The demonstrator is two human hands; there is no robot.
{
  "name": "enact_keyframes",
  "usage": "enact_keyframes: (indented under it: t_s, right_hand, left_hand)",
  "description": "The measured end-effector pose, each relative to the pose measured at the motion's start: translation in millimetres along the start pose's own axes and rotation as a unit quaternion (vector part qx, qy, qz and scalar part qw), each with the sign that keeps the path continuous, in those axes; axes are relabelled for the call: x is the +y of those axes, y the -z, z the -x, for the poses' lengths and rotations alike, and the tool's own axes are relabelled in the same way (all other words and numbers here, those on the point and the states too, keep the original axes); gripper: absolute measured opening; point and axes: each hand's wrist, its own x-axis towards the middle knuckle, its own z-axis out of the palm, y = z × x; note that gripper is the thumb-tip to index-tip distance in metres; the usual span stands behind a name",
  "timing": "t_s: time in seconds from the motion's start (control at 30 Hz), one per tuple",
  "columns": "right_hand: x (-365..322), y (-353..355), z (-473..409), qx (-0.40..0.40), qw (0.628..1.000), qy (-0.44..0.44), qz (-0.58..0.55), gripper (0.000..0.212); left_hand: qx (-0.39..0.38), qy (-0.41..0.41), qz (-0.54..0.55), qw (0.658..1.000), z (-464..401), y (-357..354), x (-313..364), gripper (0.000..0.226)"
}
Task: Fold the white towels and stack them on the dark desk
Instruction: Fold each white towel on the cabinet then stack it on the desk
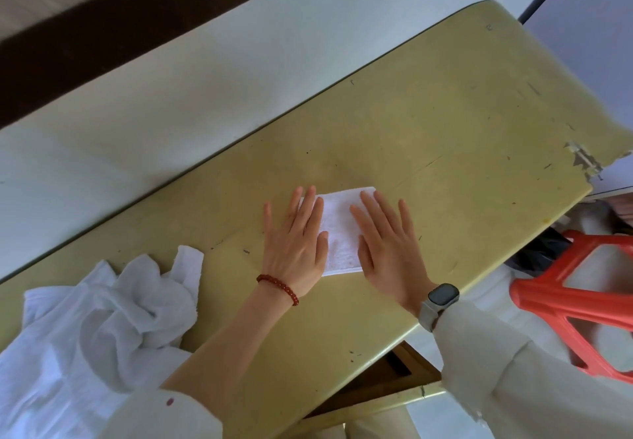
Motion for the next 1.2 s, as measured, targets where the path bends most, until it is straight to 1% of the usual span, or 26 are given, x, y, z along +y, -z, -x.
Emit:
enact_keyframes:
  t_s: [0.07, 0.13, 0.17, 0.2, 0.27, 0.37, 0.43, 0.5, 0.53, 0.57, 0.63, 0.67, 0.73, 0.8, 0.87, 0.93, 1.0, 1.07, 1.13, 1.17, 1.2]
  right_hand:
    - [-3.0, 4.5, 13.1, 0.029, 0.997, 0.07, -0.009, 0.038]
    - [-1.8, 5.2, 26.9, 0.023, 0.991, 0.129, 0.004, 0.034]
    - [2.4, 6.2, 30.8, 0.012, 0.99, 0.141, 0.016, 0.034]
    - [8.6, 7.7, 32.2, 0.0, 0.99, 0.14, 0.034, 0.036]
    - [22.3, 14.3, 26.2, -0.026, 0.99, 0.106, 0.086, 0.041]
    - [36.4, 28.1, 2.3, -0.07, 0.986, 0.025, 0.148, 0.053]
    - [42.4, 35.1, -15.5, -0.097, 0.986, 0.005, 0.136, 0.056]
    - [42.8, 39.1, -26.0, -0.119, 0.99, -0.005, 0.081, 0.048]
    - [40.4, 39.7, -26.9, -0.125, 0.991, -0.034, 0.034, 0.042]
    - [37.1, 39.6, -25.3, -0.12, 0.989, -0.086, -0.021, 0.037]
    - [30.1, 37.2, -18.0, -0.082, 0.966, -0.216, -0.116, 0.024]
    - [27.3, 35.6, -14.9, -0.083, 0.95, -0.267, -0.14, 0.018]
    - [22.4, 32.9, -12.3, -0.123, 0.918, -0.339, -0.164, 0.018]
    - [20.0, 32.1, -17.8, -0.17, 0.894, -0.384, -0.157, 0.021]
    - [17.7, 32.0, -26.3, -0.209, 0.884, -0.399, -0.13, 0.033]
    - [15.8, 30.9, -32.8, -0.236, 0.873, -0.408, -0.125, 0.035]
    - [14.7, 30.6, -35.3, -0.245, 0.87, -0.406, -0.132, 0.034]
    - [10.4, 33.6, -34.7, -0.23, 0.88, -0.387, -0.148, 0.033]
    - [3.8, 40.9, -32.4, -0.188, 0.885, -0.367, -0.214, 0.029]
    - [-0.1, 46.9, -31.1, -0.174, 0.883, -0.351, -0.258, 0.024]
    - [-4.5, 54.7, -30.3, -0.168, 0.882, -0.325, -0.298, 0.018]
  left_hand:
    - [0.014, -0.04, 0.005, 0.999, 1.3, 0.8, -8.3, 0.039]
    - [0.012, -0.048, -0.013, 0.999, 7.1, 1.8, -14.6, 0.033]
    - [0.009, -0.041, -0.026, 0.999, 11.0, 3.8, -15.6, 0.031]
    - [0.008, -0.034, -0.035, 0.999, 15.7, 7.0, -15.3, 0.029]
    - [0.014, -0.045, -0.027, 0.999, 25.1, 14.0, -12.3, 0.023]
    - [0.01, -0.13, 0.043, 0.991, 36.3, 18.0, -0.6, 0.02]
    - [-0.001, -0.189, 0.065, 0.98, 37.4, 14.4, 10.0, 0.018]
    - [-0.014, -0.208, 0.066, 0.976, 32.6, 11.8, 18.0, 0.017]
    - [-0.021, -0.204, 0.06, 0.977, 29.0, 11.3, 19.9, 0.019]
    - [-0.031, -0.196, 0.053, 0.979, 26.2, 11.3, 20.1, 0.022]
    - [-0.049, -0.192, 0.052, 0.979, 24.3, 11.1, 17.6, 0.021]
    - [-0.054, -0.195, 0.058, 0.978, 25.4, 10.2, 15.7, 0.018]
    - [-0.058, -0.197, 0.064, 0.977, 29.2, 7.6, 13.0, 0.014]
    - [-0.053, -0.194, 0.055, 0.978, 31.4, 4.3, 12.1, 0.013]
    - [-0.047, -0.191, 0.047, 0.979, 32.2, 1.0, 12.1, 0.012]
    - [-0.035, -0.188, 0.051, 0.98, 33.7, -2.8, 11.9, 0.013]
    - [-0.032, -0.175, 0.056, 0.982, 35.8, -4.1, 13.8, 0.014]
    - [-0.037, -0.157, 0.056, 0.985, 37.9, -2.2, 17.5, 0.012]
    - [-0.051, -0.129, 0.066, 0.988, 40.5, 2.2, 22.2, 0.015]
    - [-0.045, -0.098, 0.079, 0.991, 42.3, 4.4, 23.7, 0.018]
    - [-0.033, -0.049, 0.107, 0.993, 44.7, 6.3, 24.3, 0.02]
